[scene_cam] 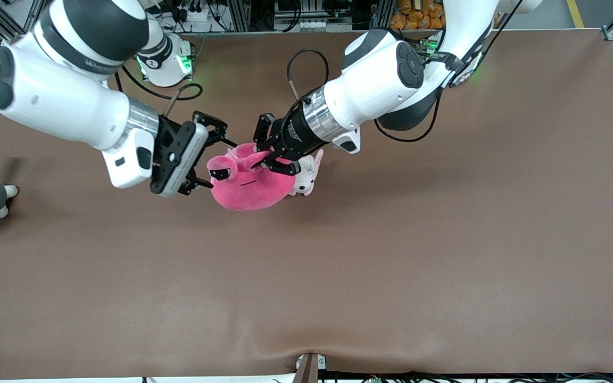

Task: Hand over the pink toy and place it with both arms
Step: 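Grasp the plush snout with the right gripper beside the left gripper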

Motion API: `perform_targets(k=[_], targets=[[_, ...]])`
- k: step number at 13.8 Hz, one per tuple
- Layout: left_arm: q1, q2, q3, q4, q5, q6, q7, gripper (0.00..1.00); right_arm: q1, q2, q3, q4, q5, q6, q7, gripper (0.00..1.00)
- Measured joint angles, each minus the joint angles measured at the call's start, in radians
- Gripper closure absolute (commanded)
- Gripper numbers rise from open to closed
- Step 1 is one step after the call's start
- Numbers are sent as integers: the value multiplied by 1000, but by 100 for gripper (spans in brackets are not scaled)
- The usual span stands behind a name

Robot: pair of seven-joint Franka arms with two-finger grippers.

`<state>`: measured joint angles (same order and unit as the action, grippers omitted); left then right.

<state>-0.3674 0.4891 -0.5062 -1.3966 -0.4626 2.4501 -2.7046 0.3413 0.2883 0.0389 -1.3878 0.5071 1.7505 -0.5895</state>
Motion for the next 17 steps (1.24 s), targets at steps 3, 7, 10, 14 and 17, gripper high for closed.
perform_targets(k=[3,7,10,14,17], targets=[[0,1,2,0,0,1,0,100,4,0,0,-27,-1,-10,0,0],[0,7,4,0,0,1,0,100,4,0,0,-27,-17,-12,-4,100],[0,8,5,0,0,1,0,100,4,0,-2,-27,-20,-9,-7,100],[0,8,6,0,0,1,0,88,4,-2,-2,-25,-20,-8,-7,100],[0,8,5,1,37,1,2,0,4,-5,-4,-22,-20,-8,-7,100]])
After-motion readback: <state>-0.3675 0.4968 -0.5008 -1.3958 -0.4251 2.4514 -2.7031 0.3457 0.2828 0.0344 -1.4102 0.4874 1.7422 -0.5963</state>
